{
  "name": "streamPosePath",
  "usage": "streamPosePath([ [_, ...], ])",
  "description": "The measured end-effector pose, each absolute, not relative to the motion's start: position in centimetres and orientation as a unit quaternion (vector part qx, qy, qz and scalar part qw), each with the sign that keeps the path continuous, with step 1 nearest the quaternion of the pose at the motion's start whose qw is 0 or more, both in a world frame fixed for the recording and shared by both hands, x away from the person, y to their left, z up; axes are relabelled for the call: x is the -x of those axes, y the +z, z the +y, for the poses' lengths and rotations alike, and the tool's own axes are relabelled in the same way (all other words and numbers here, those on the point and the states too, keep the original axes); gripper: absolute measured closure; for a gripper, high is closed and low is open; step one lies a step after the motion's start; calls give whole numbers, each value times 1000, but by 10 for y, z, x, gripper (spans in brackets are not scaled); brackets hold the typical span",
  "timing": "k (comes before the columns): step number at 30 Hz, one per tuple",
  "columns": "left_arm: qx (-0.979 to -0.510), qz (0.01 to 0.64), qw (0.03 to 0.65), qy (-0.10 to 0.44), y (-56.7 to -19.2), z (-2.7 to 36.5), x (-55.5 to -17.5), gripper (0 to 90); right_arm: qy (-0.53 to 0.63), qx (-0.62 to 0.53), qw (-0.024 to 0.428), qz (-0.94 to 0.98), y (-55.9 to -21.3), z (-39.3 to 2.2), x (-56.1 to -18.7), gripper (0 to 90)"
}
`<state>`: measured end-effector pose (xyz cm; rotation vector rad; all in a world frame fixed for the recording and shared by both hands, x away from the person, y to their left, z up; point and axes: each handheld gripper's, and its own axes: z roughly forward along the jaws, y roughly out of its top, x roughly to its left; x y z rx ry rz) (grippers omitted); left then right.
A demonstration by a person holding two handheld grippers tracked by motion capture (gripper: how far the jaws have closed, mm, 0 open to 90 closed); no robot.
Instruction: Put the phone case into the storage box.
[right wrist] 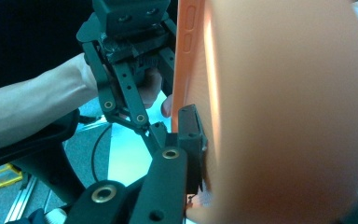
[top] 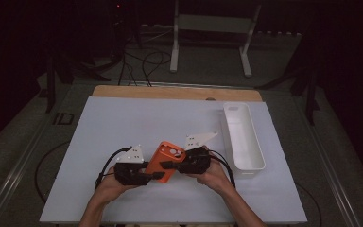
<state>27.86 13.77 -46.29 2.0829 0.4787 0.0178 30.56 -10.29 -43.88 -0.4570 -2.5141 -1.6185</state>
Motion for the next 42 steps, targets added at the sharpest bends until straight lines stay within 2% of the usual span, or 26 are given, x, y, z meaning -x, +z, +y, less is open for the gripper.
streamPosePath([
  [8,-854,186,485,-5,-464,138,-279,790,-538,149,61,-828,-439,-105,-308,814],
  [13,-854,184,487,2,-463,138,-278,851,-541,151,57,-825,-438,-105,-308,727],
  [24,-853,188,486,18,-462,138,-277,854,-543,165,57,-822,-439,-104,-309,664],
  [32,-853,196,484,30,-462,138,-277,854,-529,186,31,-827,-440,-101,-308,433],
  [42,-850,209,480,47,-461,138,-278,853,-525,213,17,-824,-441,-103,-311,322],
])
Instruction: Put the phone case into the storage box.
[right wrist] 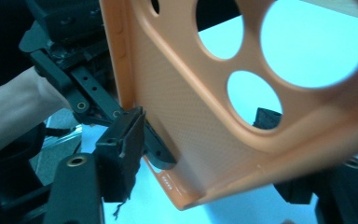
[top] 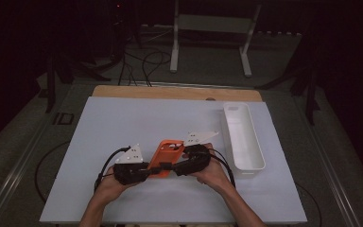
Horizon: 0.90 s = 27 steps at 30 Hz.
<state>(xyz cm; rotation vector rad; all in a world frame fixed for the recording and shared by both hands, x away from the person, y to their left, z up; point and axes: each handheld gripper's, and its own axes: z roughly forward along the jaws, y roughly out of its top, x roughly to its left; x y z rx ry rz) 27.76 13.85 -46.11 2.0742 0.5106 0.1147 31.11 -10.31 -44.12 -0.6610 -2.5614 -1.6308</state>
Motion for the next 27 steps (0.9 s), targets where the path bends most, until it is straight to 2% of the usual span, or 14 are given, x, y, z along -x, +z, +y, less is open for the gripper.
streamPosePath([
  [11,-846,236,472,79,-460,139,-279,853,-527,233,7,-817,-441,-106,-312,242],
  [27,-830,278,465,135,-459,138,-279,853,-528,282,-11,-801,-440,-110,-314,171],
])
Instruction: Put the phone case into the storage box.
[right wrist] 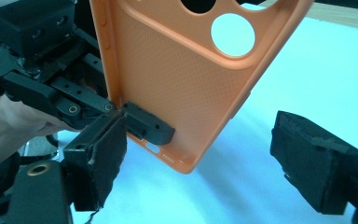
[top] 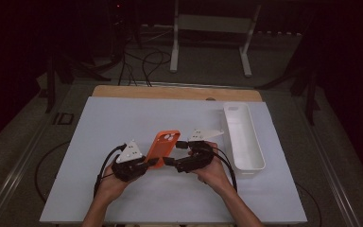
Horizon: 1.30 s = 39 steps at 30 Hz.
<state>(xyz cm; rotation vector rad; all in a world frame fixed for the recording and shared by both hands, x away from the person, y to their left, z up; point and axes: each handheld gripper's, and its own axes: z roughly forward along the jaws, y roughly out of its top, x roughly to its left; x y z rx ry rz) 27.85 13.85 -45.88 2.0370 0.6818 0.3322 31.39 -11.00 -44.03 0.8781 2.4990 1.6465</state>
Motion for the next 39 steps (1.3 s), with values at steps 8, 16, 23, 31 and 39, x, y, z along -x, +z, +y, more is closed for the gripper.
streamPosePath([
  [8,-823,292,462,154,-459,137,-279,853,529,-306,24,791,-439,-110,-314,100],
  [16,-818,305,456,174,-460,136,-278,853,535,-325,32,779,-437,-113,-316,90],
  [23,-813,312,452,195,-462,134,-277,853,541,-334,38,771,-435,-112,-315,90],
  [31,-807,320,449,211,-463,132,-277,852,552,-341,43,760,-430,-110,-315,90],
  [39,-802,327,443,231,-465,129,-276,852,560,-352,45,749,-424,-107,-316,89],
])
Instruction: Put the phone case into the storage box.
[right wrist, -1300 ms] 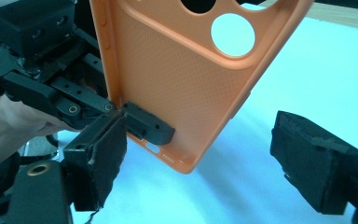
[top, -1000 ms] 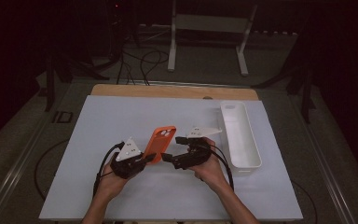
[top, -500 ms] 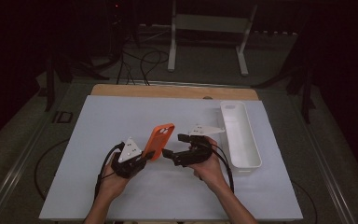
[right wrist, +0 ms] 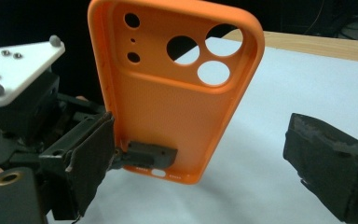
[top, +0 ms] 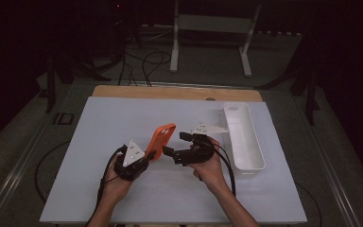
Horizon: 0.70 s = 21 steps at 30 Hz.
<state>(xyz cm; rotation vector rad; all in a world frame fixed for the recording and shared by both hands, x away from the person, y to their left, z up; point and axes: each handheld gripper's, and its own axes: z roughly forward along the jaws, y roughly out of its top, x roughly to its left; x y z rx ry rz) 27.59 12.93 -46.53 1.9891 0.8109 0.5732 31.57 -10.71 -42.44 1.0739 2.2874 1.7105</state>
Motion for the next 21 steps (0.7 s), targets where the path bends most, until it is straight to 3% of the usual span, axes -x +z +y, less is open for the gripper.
streamPosePath([
  [21,-799,329,438,247,-470,120,-273,853,599,-385,35,701,-412,-93,-318,90],
])
